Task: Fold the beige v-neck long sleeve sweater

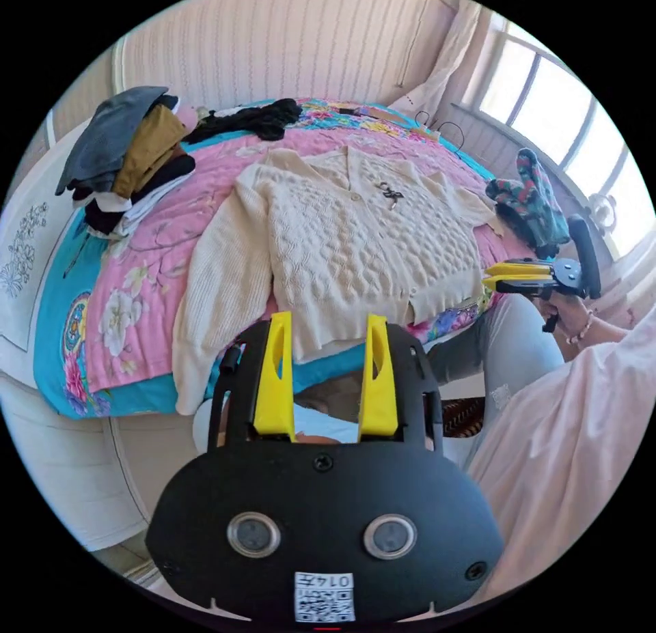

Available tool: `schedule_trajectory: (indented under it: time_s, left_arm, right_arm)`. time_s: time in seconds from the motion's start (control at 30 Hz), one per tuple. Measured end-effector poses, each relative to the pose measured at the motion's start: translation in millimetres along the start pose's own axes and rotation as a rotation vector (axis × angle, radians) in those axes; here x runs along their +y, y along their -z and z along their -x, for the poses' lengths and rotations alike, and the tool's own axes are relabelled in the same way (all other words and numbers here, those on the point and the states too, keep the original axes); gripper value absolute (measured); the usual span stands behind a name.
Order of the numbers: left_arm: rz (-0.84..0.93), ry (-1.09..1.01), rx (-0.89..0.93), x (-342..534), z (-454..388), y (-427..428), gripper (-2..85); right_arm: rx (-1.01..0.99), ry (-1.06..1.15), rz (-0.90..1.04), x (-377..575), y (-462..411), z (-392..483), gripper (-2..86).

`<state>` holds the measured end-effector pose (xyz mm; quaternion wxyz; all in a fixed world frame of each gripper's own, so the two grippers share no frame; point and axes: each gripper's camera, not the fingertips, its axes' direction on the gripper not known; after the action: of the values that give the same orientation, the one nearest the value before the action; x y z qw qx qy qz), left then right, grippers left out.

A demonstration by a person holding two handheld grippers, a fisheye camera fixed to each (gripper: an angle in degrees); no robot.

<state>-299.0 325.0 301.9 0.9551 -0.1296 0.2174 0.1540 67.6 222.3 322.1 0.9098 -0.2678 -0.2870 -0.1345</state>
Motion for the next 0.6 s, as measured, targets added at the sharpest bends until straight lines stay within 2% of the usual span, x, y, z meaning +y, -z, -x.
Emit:
schedule_trajectory:
  time_s: [0.1,0.23,0.4,0.6]
  left_arm:
    - [0.032,-0.048,0.111,-9.9,-44.6,-33.2,18.4]
    - [0.175,-0.071,0.119,-13.2,-81.4,-86.0,20.3]
    - [0.137,-0.130,-0.027,0.9,-103.3,-93.8,15.3]
    - [0.103,-0.109,-0.007,12.0,-113.0,-94.2,14.0]
  right_arm:
    - [-0.027,0.052,0.041,-18.0,-21.6,37.0,10.5]
    - [0.069,0.100,0.123,-33.7,-44.9,78.1,9.9]
    - [0.156,0.158,0.169,-36.7,-80.3,107.3,10.5]
    - [0.261,0.148,0.117,-36.6,-95.2,132.1,7.8]
